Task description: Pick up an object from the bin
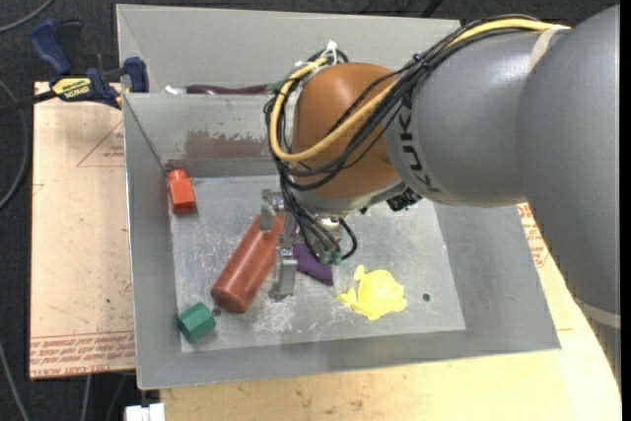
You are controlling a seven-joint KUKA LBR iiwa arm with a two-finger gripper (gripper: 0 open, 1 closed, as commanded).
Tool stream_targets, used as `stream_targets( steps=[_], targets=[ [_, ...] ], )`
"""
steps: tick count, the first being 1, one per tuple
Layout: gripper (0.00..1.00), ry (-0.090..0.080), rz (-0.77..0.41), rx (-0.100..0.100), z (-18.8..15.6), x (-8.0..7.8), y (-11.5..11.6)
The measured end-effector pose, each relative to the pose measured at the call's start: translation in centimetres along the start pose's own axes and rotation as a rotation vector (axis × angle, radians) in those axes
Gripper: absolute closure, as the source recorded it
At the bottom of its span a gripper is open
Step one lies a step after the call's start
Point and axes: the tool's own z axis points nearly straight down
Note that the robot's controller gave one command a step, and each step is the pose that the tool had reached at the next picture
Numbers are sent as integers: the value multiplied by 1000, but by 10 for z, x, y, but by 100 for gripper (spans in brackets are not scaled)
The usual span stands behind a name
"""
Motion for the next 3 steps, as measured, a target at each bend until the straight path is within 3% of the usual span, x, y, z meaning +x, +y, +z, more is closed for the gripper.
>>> stream_targets(
  steps=[1,2,3],
  targets=[
    [0,-6,-68,-2,34,-21,14],
    [100,0,-394,-2,80,-14,17],
    [100,0,-394,-2,80,-14,17]
  ],
)
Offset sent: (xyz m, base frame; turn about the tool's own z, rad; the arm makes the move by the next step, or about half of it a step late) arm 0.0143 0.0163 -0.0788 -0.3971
